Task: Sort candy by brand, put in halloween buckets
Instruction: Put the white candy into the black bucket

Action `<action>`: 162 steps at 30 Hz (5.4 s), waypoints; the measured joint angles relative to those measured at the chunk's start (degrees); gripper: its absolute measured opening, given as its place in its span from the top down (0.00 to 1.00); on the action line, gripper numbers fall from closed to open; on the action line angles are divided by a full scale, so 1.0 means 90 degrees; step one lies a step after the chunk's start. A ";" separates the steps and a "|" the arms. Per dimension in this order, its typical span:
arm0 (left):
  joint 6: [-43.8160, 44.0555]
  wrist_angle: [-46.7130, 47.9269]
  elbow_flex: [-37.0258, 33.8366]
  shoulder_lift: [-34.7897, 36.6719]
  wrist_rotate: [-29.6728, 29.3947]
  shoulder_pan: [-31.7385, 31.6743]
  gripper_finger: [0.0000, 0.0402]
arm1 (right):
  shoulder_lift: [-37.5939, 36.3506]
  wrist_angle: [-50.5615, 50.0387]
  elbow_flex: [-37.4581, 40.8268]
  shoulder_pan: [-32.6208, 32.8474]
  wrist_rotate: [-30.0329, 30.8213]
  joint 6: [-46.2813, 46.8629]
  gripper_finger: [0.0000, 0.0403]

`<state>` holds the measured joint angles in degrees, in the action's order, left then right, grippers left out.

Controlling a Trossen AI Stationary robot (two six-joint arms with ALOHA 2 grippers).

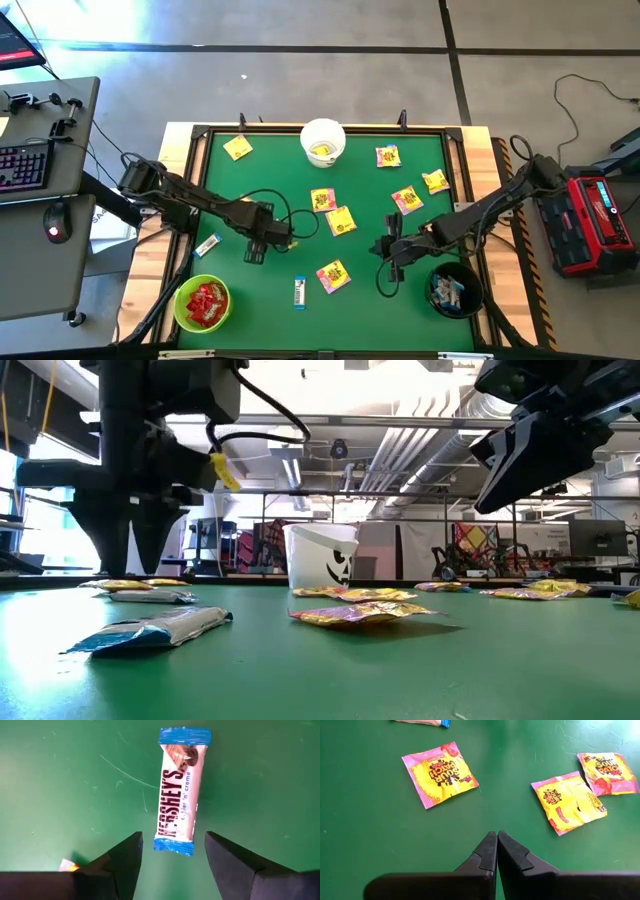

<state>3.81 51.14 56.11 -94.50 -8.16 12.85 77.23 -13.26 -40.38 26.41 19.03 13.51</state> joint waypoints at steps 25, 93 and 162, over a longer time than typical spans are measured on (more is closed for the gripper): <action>0.0054 -0.0809 -0.0803 0.0032 0.0220 -0.0010 0.48 | 0.0000 0.0173 -0.0002 -0.0015 -0.0301 -0.0004 1.00; 0.0227 -0.0880 0.0499 -0.0012 0.0382 0.0241 1.00 | 0.0000 0.0757 -0.0002 -0.0019 0.0378 0.0146 1.00; 0.2734 -0.6380 0.0503 -0.0005 0.1854 -0.1392 1.00 | 0.0000 0.2415 -0.0005 0.0897 0.3697 -0.1341 0.53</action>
<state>28.41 -6.28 60.64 -94.54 8.52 0.32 77.23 8.47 -40.42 34.48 52.30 1.45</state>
